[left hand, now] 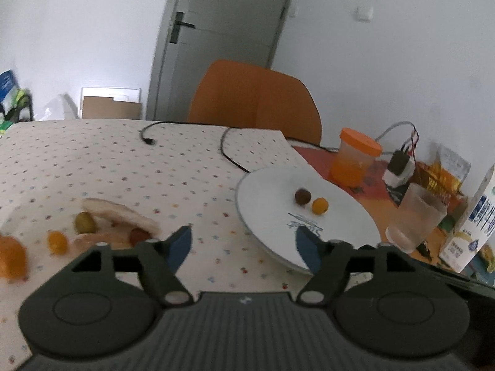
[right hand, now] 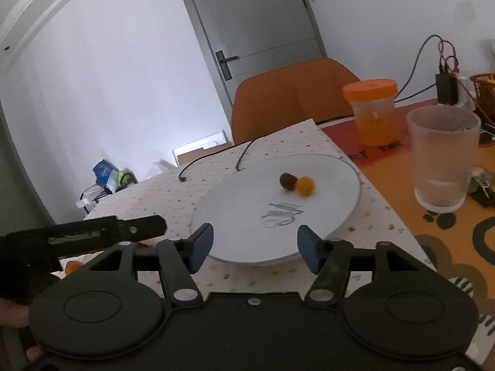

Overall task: Organize fruits
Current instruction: 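Move both tools back toward the remaining fruits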

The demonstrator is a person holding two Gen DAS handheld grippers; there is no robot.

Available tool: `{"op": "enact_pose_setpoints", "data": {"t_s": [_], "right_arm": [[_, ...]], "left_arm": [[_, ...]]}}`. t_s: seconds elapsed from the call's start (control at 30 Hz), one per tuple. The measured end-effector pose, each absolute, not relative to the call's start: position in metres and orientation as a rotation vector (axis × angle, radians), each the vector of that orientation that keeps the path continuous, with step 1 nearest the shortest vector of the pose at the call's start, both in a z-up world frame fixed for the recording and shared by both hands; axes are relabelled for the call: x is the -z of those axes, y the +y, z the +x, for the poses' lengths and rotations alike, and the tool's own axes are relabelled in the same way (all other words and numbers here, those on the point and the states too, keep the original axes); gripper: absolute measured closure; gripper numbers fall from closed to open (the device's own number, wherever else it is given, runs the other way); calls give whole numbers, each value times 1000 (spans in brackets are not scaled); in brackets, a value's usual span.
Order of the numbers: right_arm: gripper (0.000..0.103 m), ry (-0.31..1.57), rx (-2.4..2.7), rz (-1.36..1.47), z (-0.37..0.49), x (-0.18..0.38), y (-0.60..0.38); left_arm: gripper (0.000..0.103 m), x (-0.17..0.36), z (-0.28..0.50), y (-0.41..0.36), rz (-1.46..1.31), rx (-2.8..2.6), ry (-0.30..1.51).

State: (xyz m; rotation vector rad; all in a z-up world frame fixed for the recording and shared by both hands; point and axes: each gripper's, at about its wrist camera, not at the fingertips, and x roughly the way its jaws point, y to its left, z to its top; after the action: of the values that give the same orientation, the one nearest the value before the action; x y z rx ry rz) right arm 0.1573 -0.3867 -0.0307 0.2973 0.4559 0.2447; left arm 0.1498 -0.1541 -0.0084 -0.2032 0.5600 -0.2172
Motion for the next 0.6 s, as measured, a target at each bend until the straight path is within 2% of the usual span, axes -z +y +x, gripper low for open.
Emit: {"op": "enact_pose_setpoints", "data": {"t_s": [0.3,0.43,0.6], "right_arm": [[4,437,-243,291,153,22,-365],[0,434,-260,302,150,20,-358],[0,439,-327,280,145,14,-339]], "left_arm": [[9,-9,123,-119,-209,121,500],[8,-10,111,-106,-203,78,488],[7,-9,92,-88,-174,28,484]]}}
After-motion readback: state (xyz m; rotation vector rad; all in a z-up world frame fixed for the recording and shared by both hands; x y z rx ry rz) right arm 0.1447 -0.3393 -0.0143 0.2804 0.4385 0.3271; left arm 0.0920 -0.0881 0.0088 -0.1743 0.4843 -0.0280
